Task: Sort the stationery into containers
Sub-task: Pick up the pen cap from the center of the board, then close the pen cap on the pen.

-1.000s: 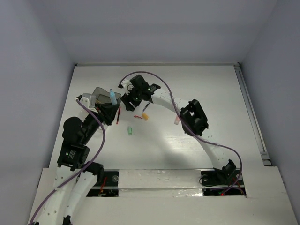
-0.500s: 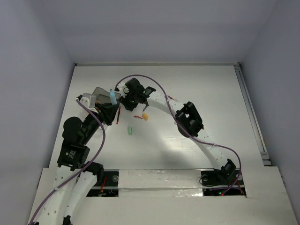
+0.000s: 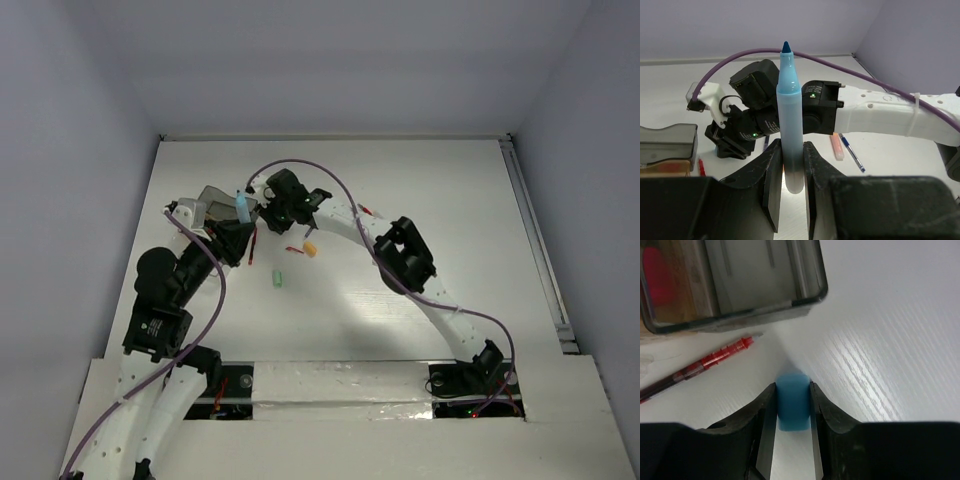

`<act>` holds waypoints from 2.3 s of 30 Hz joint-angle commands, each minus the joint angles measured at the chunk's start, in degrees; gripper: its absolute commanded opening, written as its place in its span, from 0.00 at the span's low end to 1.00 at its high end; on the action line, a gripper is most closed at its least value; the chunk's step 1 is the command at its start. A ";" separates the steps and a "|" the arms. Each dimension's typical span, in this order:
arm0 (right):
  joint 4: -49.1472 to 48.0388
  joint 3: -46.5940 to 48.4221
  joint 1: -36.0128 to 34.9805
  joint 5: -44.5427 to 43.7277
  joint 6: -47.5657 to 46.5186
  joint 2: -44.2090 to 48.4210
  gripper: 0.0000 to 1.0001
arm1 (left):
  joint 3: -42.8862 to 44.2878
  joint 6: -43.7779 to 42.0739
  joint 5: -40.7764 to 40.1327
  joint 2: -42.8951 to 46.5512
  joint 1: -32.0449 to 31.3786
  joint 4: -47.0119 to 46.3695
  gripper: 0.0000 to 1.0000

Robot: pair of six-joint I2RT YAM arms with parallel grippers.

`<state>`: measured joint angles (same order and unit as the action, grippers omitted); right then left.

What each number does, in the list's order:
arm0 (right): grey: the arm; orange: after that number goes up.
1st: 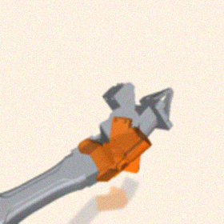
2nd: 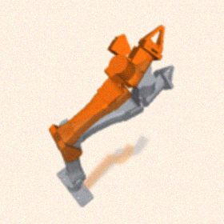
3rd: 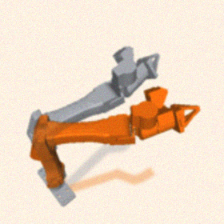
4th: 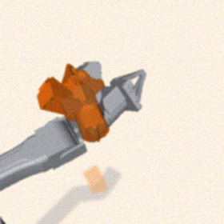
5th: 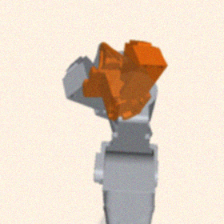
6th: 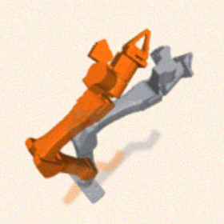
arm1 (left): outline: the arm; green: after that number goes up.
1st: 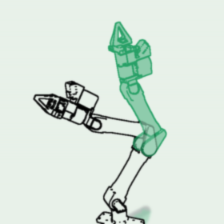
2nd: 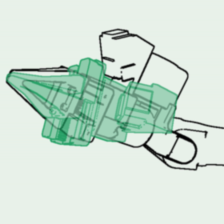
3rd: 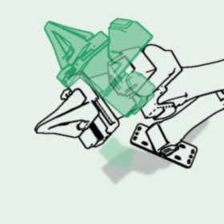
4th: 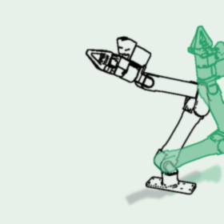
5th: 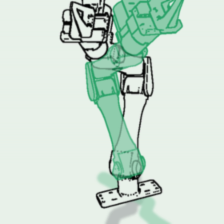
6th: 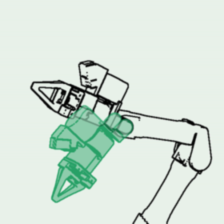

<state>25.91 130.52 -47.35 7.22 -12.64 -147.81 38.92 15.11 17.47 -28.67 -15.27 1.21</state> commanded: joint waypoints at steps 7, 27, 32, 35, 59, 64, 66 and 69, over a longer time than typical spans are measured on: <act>-23.78 -30.08 2.00 -3.70 15.79 30.88 0.09 | 0.90 4.39 8.18 -2.44 0.41 -6.22 0.00; -41.20 -47.29 -7.66 -15.83 41.56 60.45 0.05 | 1.07 0.35 -1.04 -6.58 -3.36 -1.48 0.00; -43.31 -44.31 -11.35 -22.06 38.84 57.29 0.05 | 1.34 -0.26 -1.21 -7.46 -4.68 -1.30 0.00; -44.19 -43.42 -12.06 -24.97 37.78 55.26 0.05 | 1.25 -0.26 -1.21 -7.19 -4.68 -1.30 0.00; -48.32 -40.87 -13.12 -27.79 34.44 49.11 0.07 | 0.90 0.62 0.63 -6.49 -5.21 -2.00 0.00; -48.59 -41.31 -13.12 -27.88 34.35 48.75 0.07 | 0.72 0.88 0.72 -5.79 -5.21 -2.71 0.00; -49.02 -41.66 -13.12 -27.79 34.27 48.93 0.07 | 0.90 0.79 0.37 -6.05 -5.21 -2.27 0.00; -49.73 -42.54 -13.64 -28.40 33.83 49.37 0.07 | 1.16 0.88 -0.42 -6.58 -5.21 -2.00 0.00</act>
<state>-20.01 87.29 -60.12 -19.20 22.24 -99.53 38.92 15.68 17.61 -35.20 -20.18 1.96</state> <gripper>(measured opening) 0.347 0.149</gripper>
